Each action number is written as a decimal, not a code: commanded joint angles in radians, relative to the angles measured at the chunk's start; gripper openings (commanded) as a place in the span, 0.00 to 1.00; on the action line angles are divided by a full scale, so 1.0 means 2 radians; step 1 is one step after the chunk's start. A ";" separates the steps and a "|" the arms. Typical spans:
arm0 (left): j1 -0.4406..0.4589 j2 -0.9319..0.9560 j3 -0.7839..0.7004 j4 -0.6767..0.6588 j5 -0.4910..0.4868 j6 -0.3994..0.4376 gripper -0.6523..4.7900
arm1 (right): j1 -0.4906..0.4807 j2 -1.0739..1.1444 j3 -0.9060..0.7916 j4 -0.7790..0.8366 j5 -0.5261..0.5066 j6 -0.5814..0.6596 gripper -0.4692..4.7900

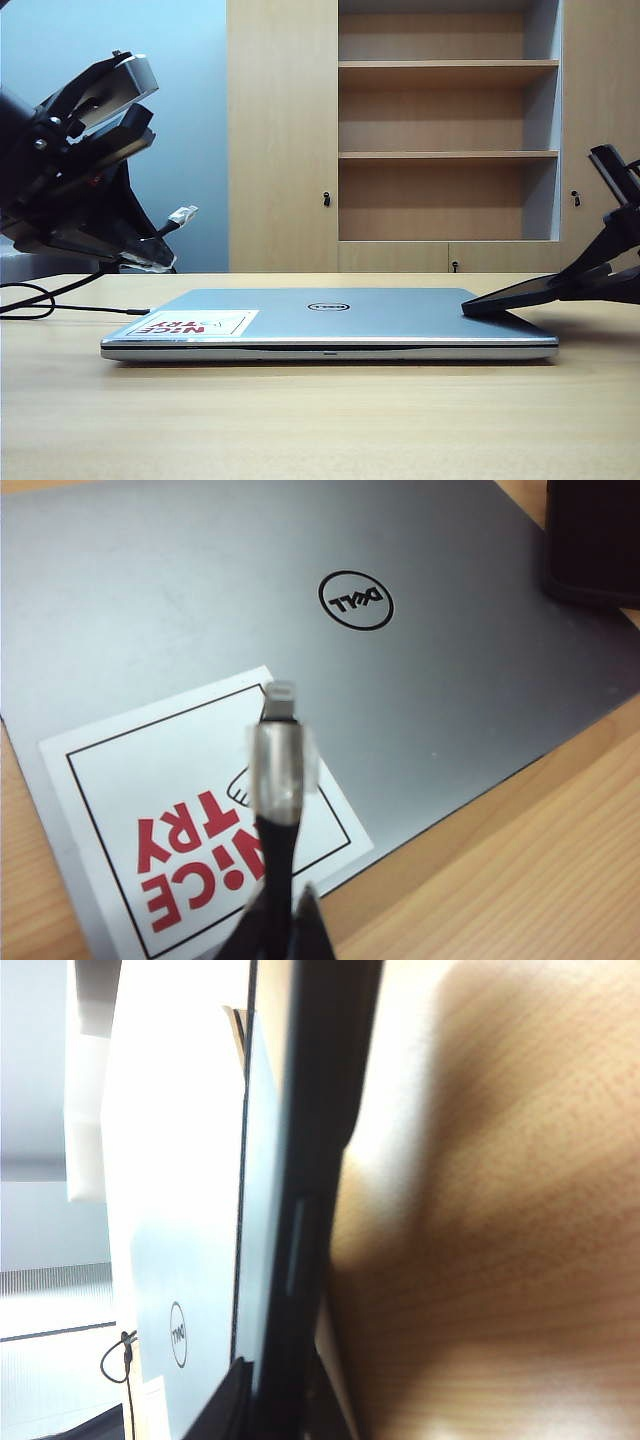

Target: Pick up the charging cable and the phone, plug the charging cable into the charging port on the phone, and finally place them back on the table.

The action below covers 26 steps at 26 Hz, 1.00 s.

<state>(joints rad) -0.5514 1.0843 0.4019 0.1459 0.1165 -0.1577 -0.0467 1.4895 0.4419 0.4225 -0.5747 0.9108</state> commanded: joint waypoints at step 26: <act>-0.001 -0.001 0.001 0.008 0.002 0.000 0.11 | 0.073 -0.214 0.280 -0.694 0.186 -0.290 0.08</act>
<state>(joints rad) -0.5514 1.0843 0.4019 0.1459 0.1165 -0.1577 0.0837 1.0660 0.9886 -0.9424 -0.2256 0.3386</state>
